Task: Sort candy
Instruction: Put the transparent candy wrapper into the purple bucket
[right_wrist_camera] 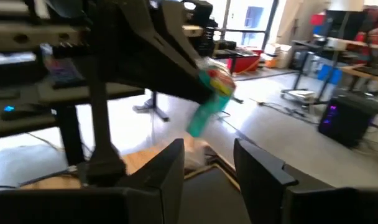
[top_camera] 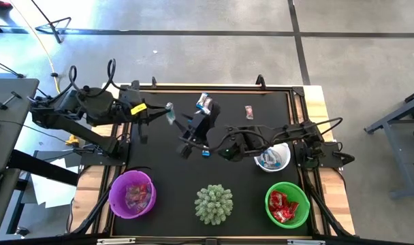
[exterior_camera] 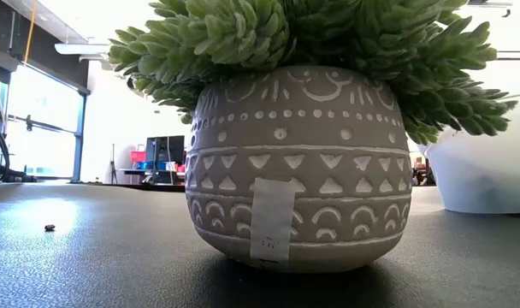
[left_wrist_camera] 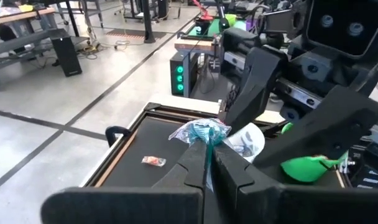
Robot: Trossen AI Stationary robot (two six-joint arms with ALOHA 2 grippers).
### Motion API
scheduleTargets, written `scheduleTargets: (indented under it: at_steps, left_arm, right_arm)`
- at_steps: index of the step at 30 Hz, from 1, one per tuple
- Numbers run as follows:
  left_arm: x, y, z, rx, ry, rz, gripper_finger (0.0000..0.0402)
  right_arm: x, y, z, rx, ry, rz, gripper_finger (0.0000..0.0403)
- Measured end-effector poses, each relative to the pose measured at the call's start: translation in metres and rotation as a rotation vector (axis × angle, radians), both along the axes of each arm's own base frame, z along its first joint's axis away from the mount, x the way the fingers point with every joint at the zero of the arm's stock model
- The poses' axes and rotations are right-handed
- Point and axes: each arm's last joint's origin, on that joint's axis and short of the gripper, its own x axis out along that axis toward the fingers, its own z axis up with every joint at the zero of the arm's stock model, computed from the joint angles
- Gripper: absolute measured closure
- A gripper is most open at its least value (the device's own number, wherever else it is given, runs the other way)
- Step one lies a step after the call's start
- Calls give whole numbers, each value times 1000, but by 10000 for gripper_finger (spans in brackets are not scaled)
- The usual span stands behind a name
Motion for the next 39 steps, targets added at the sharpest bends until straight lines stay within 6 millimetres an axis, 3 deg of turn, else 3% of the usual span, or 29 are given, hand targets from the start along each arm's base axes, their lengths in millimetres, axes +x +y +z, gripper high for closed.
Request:
scheduleTargets:
  at_steps: [6, 11, 15, 21, 26, 33, 39]
  left_arm:
    - [-10, 1, 0, -79, 1, -9, 401]
    - [-21, -2, -10, -269, 101, -135, 401]
    - [-31, -11, -24, -466, 290, -215, 401]
    - [-45, -32, -49, -691, 644, -166, 401]
    - [-46, -58, -70, -751, 798, -90, 401]
    - [-41, -86, -118, -716, 1001, 17, 381]
    - [-35, -95, -128, -741, 1113, -3, 344]
  right_arm:
    - [-9, -3, -2, 34, 52, -35, 267]
    - [-25, 1, -8, 99, 134, -39, 267]
    - [-38, 5, -16, 162, 214, -42, 267]
    - [-51, 10, -29, 239, 307, -92, 267]
    - [-60, 12, -37, 315, 361, -125, 267]
    - [-66, 10, -41, 327, 407, -154, 267]
    - [-67, 9, -43, 331, 454, -137, 267]
